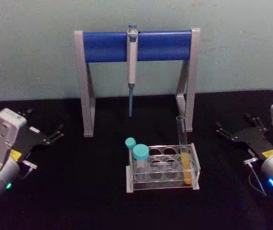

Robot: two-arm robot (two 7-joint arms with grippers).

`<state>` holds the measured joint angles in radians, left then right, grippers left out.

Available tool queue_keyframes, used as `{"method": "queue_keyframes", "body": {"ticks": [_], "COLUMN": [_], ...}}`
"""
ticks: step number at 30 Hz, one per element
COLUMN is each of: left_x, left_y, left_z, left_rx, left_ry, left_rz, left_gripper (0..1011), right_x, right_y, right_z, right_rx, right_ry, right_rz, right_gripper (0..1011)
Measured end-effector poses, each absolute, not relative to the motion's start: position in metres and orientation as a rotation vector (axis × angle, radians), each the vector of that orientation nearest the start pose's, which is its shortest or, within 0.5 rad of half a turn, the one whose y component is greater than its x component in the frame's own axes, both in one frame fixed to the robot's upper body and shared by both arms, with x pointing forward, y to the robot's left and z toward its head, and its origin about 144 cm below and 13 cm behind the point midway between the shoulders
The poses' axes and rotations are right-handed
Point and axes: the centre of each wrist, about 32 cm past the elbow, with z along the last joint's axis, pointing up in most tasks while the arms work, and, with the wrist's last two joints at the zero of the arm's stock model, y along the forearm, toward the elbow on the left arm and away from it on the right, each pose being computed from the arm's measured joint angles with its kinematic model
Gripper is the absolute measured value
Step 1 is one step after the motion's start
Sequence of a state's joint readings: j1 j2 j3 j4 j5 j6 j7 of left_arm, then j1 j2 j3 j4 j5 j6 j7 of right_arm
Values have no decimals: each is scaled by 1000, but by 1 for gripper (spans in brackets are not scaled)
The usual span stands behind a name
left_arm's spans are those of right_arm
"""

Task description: Pick up the test tube from the test tube rack, shake it, then place it back into the test tube rack.

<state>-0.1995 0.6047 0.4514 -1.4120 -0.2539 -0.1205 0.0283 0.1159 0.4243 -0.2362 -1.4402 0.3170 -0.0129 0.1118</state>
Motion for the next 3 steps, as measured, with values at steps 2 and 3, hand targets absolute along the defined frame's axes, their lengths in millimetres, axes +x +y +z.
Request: {"method": "queue_keyframes", "body": {"ticks": [2,3], "left_x": [489,489], "left_y": [310,310], "left_z": [1140,1140], "left_rx": [305,305], "left_ry": [-285,-285], "left_rz": [1248,1248], "left_gripper": [1001,1001], "right_x": [484,484], "right_y": [-298,-298], "right_z": [1139,1139], "right_rx": [-160,-160], "right_ry": [-31,-31], "right_rz": [-1290,-1290], "right_gripper": [1000,1000]}}
